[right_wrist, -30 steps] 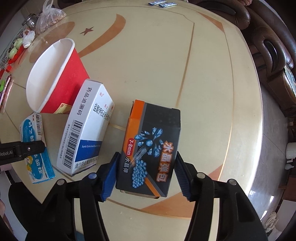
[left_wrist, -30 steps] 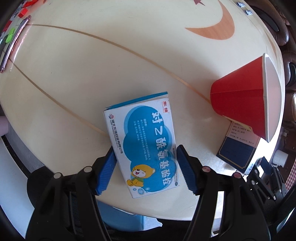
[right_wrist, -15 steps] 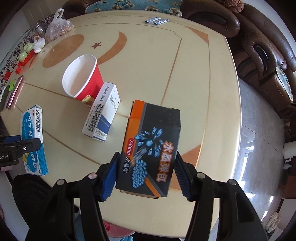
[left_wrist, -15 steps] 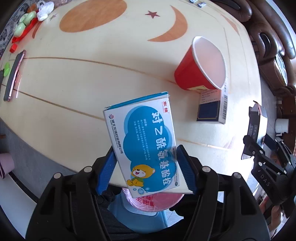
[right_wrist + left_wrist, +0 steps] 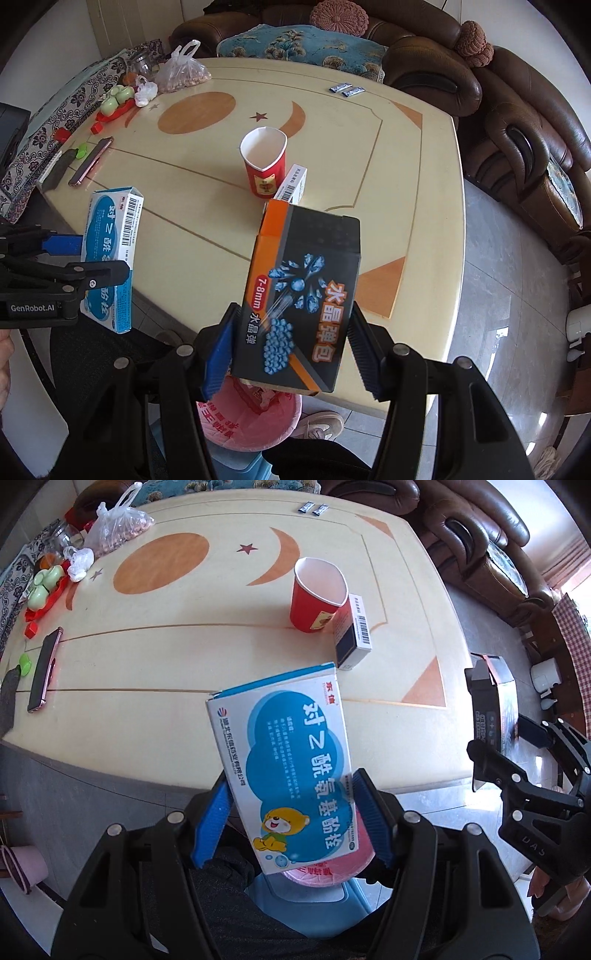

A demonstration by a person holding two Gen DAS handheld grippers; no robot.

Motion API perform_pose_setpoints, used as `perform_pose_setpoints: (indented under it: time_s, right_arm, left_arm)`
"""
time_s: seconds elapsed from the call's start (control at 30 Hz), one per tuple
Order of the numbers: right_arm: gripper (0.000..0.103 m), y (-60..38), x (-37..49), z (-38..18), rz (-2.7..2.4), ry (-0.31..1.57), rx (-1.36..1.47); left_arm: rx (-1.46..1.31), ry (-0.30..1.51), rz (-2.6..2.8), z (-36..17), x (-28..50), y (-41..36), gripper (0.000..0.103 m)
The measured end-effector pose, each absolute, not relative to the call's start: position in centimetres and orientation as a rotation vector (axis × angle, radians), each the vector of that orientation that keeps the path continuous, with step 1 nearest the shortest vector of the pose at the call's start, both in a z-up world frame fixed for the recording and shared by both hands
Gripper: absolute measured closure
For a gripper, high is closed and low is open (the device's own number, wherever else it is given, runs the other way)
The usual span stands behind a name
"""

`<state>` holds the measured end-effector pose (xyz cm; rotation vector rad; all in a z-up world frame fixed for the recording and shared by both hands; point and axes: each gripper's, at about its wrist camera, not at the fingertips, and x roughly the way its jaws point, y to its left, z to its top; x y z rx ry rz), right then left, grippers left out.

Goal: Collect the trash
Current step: 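Carry the medicine box with the left tool while the right tool carries the black box over the bin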

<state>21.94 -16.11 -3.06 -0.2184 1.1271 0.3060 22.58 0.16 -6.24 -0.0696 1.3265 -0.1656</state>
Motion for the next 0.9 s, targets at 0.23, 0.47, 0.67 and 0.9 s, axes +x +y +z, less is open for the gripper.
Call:
perform_pose_setpoints:
  time_s: [0.23, 0.47, 0.67, 0.9]
  right_arm:
    - [0.047, -15.4, 17.0, -3.0, 0.334, 1.102, -0.240]
    - [0.047, -14.5, 13.9, -4.3, 0.352, 1.111, -0.250]
    - [0.047, -14.3, 12.2, -5.5, 0.357, 1.119, -0.254]
    - [0.047, -15.0, 11.2, -7.7, 0.339, 1.129, -0.228]
  left_arm:
    - [-0.007, 1.257, -0.222, -5.3, 18.3, 0.6, 0.039]
    - [0.038, 1.248, -0.254, -6.7, 15.1, -0.1, 0.039]
    - [0.057, 1.239, -0.275, -8.2, 13.3, -0.4, 0.039]
    - [0.062, 1.260, -0.266, -10.6, 12.3, -0.2, 0.039]
